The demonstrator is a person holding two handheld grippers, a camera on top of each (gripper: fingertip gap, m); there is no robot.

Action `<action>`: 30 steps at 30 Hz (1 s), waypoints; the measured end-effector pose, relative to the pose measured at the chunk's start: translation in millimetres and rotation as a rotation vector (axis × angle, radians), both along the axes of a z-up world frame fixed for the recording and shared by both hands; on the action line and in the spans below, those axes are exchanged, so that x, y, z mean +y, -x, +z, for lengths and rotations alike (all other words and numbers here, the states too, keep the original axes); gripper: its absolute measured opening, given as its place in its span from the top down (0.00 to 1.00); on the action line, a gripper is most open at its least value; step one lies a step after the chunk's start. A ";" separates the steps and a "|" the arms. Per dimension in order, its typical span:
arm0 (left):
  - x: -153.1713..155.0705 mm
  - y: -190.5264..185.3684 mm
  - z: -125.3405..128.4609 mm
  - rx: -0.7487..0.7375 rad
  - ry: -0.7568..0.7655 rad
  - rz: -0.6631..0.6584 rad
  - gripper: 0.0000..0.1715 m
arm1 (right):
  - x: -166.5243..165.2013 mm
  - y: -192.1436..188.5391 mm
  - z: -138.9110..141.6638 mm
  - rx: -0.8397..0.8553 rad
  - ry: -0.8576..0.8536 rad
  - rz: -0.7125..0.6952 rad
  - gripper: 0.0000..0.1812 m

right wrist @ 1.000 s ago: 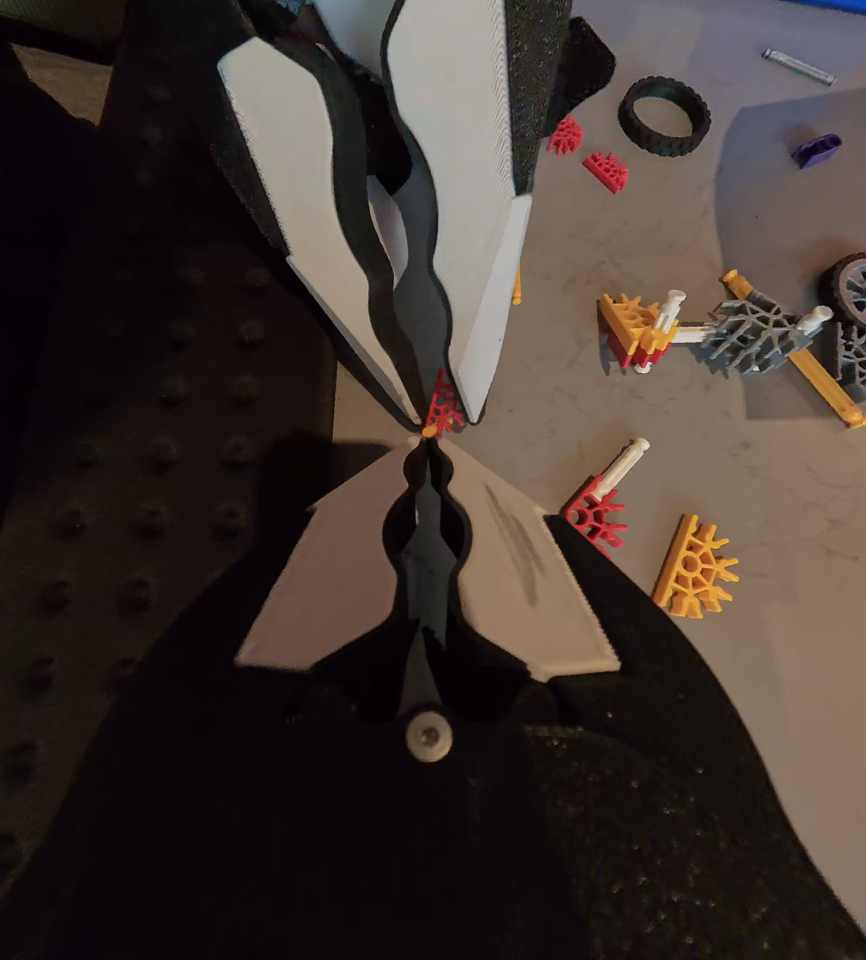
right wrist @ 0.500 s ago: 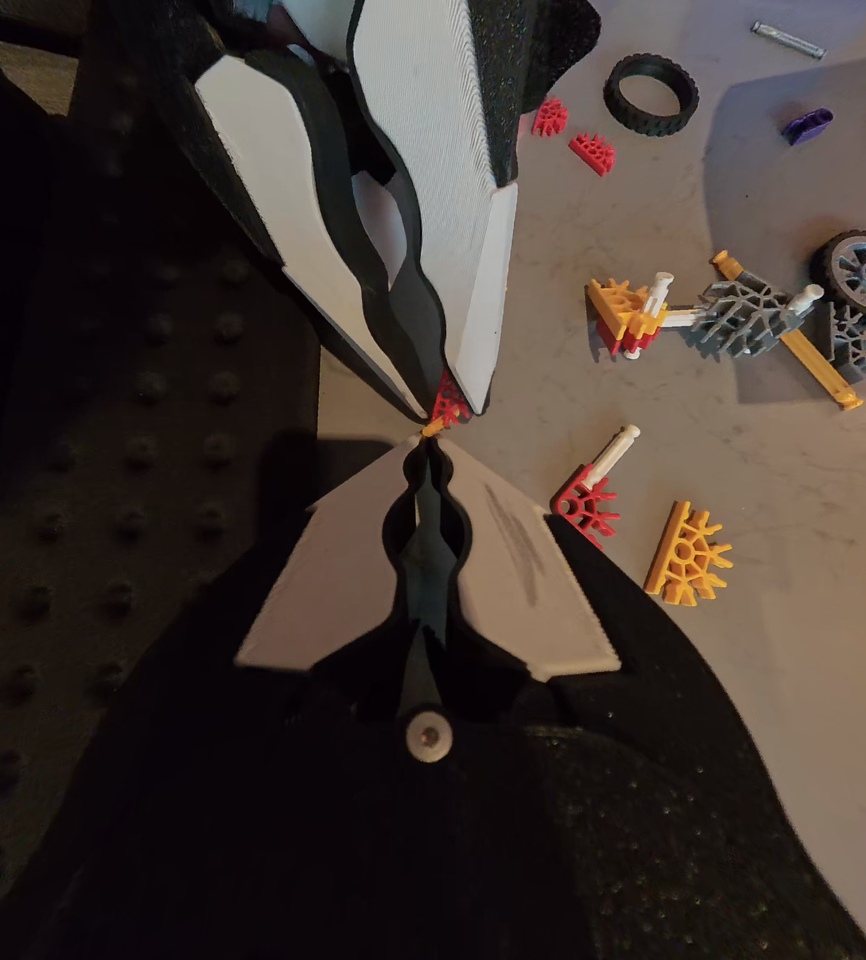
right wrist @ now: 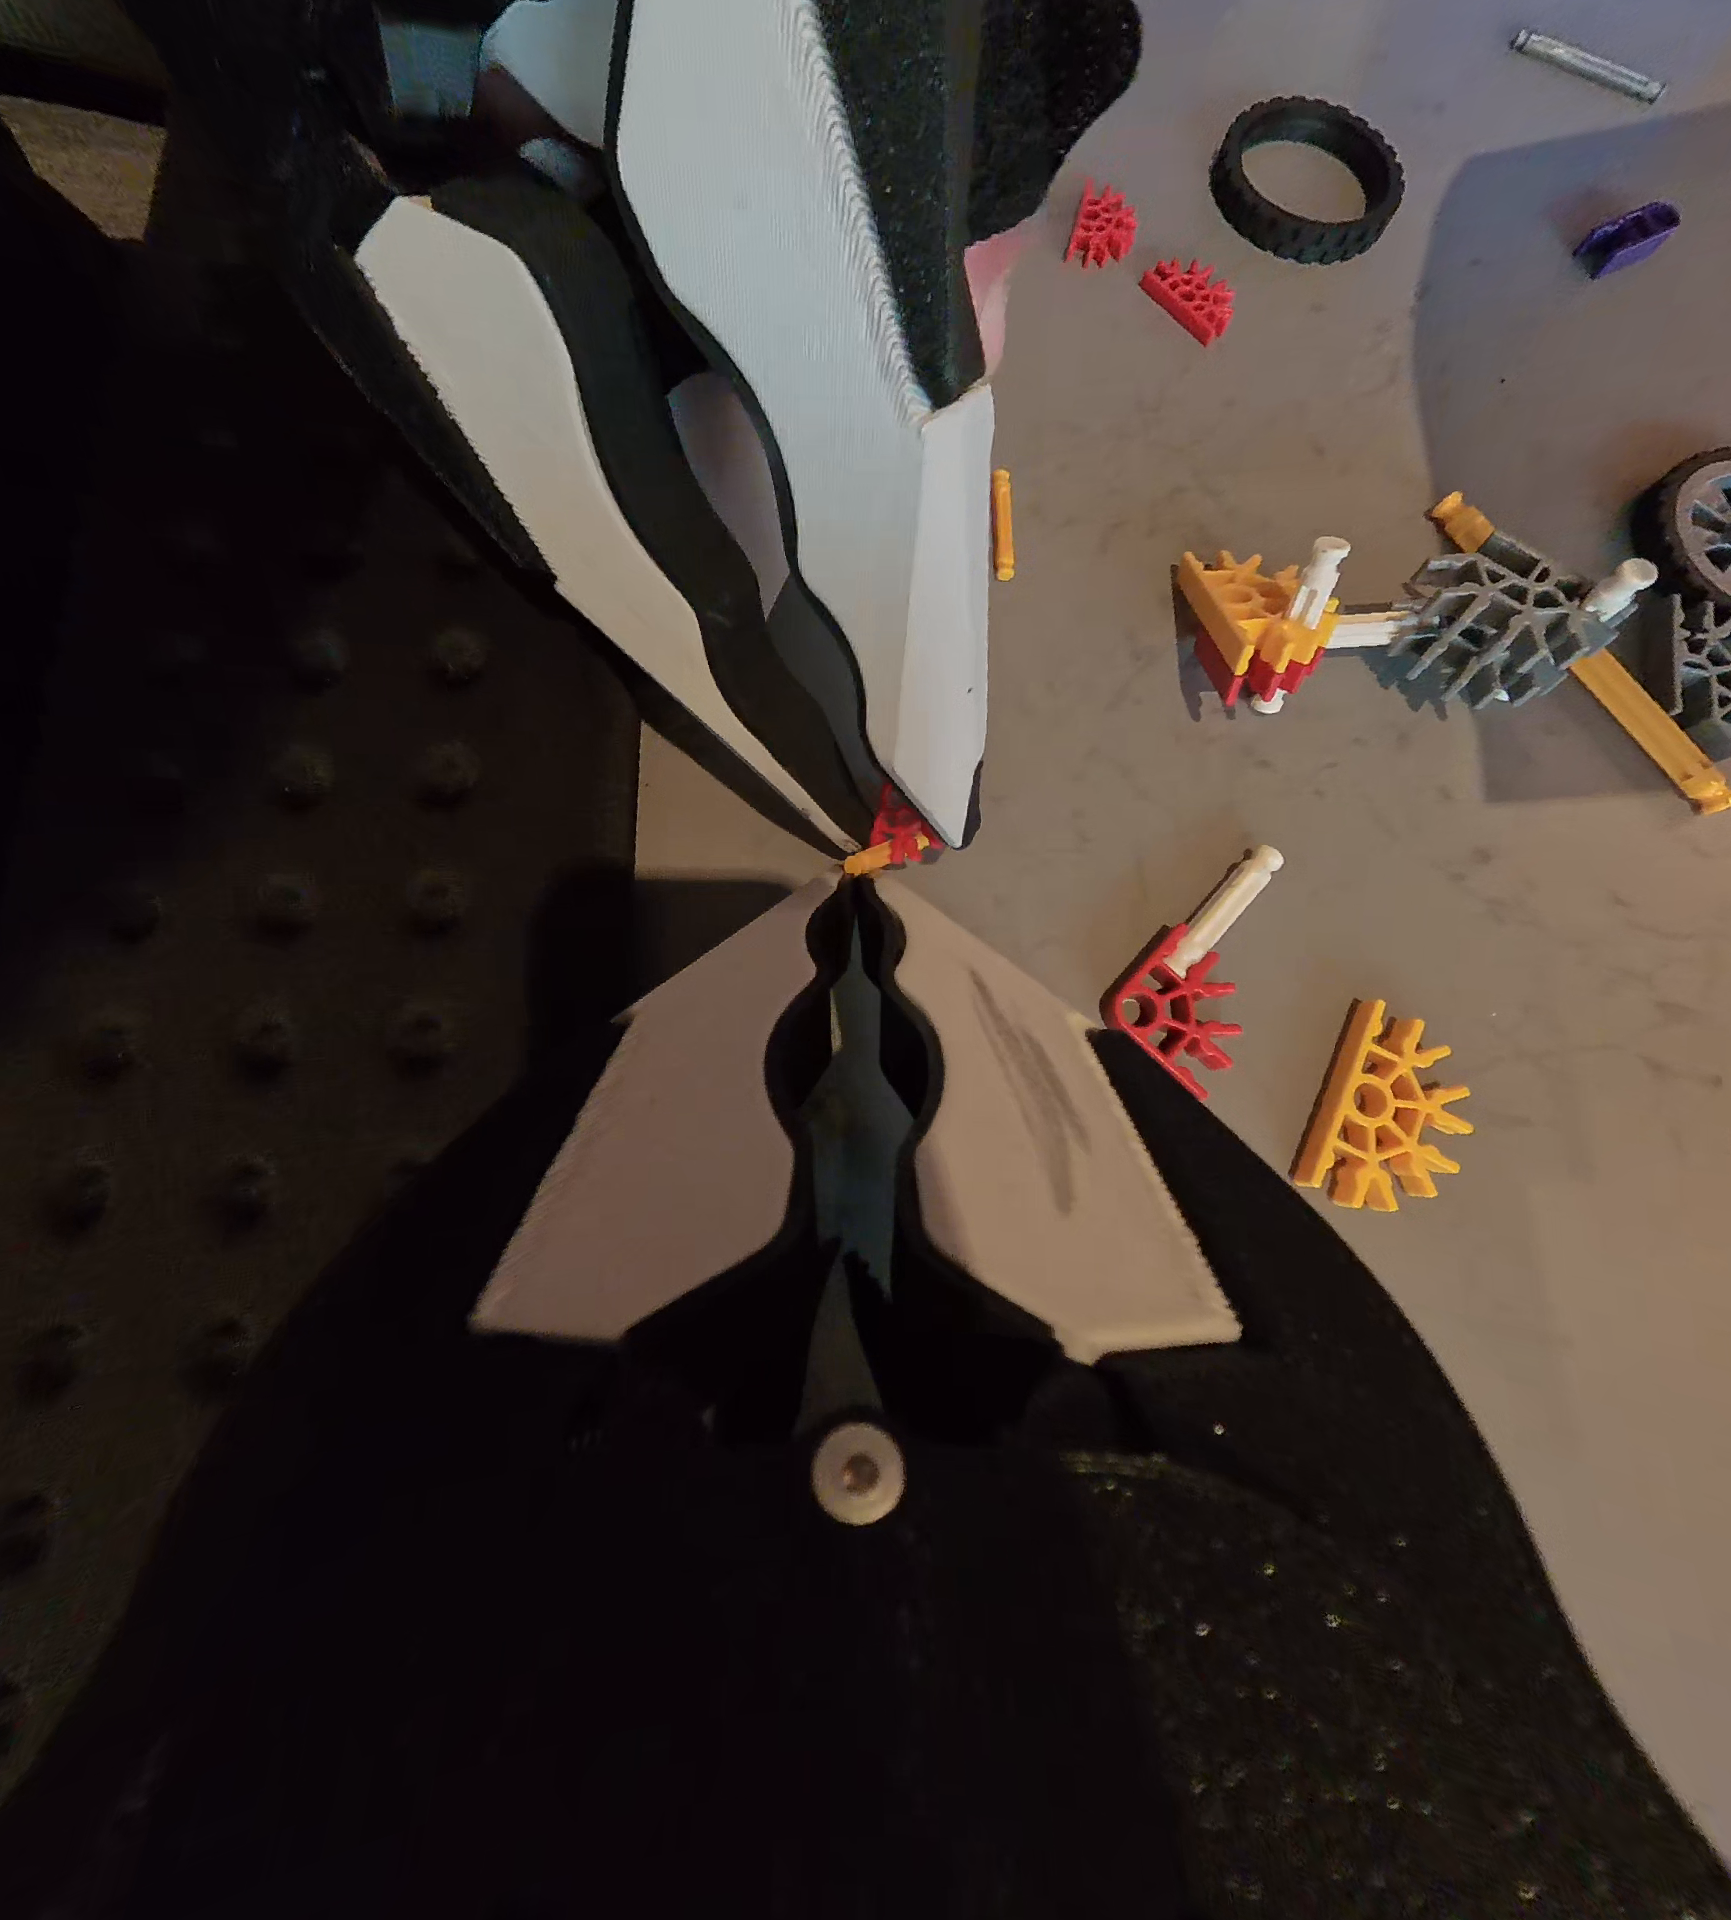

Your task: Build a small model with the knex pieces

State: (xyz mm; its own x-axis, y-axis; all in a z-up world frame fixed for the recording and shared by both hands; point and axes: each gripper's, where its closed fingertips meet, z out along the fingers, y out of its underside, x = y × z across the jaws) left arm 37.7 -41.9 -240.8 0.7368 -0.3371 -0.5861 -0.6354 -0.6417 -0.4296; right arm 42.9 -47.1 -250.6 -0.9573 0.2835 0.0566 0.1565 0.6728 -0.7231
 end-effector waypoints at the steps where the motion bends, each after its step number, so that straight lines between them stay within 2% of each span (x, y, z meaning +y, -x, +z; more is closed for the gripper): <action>1: 0.2 -0.1 0.0 0.002 0.000 0.001 0.93 | 0.0 0.0 0.0 -0.002 0.001 0.000 1.00; 20: 3.2 -2.1 -0.9 0.072 -0.018 -0.004 0.93 | -0.4 -0.4 -0.1 -0.027 0.007 0.010 1.00; 30: 2.2 0.3 0.1 -0.010 -0.037 0.021 0.92 | 1.1 1.0 0.1 -0.015 0.008 0.000 1.00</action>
